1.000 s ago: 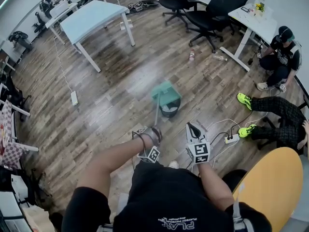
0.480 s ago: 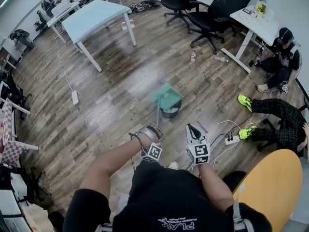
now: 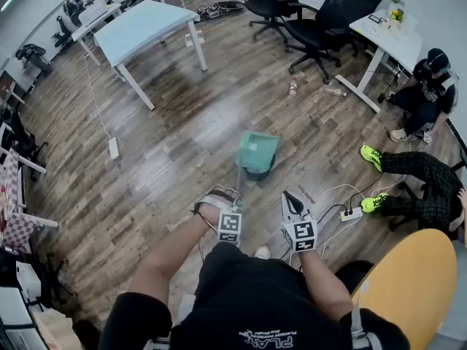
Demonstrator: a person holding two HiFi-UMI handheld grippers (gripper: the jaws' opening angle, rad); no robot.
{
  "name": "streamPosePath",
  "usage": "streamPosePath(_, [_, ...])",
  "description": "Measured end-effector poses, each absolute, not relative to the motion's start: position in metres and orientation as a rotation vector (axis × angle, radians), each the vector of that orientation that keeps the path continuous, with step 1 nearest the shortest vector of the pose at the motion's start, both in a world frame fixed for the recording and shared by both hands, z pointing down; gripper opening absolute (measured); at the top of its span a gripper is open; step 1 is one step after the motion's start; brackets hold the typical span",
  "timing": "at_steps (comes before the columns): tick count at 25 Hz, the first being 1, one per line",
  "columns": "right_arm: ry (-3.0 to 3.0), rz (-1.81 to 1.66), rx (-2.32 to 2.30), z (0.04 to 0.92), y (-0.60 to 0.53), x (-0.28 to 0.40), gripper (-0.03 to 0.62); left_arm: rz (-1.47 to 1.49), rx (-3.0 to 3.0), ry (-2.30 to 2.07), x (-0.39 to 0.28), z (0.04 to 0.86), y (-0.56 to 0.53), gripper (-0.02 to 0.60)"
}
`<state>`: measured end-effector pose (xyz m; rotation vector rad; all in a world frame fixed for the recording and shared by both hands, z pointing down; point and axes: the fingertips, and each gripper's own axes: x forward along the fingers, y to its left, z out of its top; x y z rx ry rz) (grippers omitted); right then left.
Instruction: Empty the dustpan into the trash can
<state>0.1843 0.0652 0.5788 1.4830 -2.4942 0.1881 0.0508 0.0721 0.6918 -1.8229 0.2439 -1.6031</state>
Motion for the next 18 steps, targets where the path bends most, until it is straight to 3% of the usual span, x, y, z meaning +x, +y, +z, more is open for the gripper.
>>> streamPosePath(18, [-2.491,0.158,1.436,0.569,0.017,0.161,0.025,-1.477,-2.181,0.740,0.014,0.645,0.008,0.097])
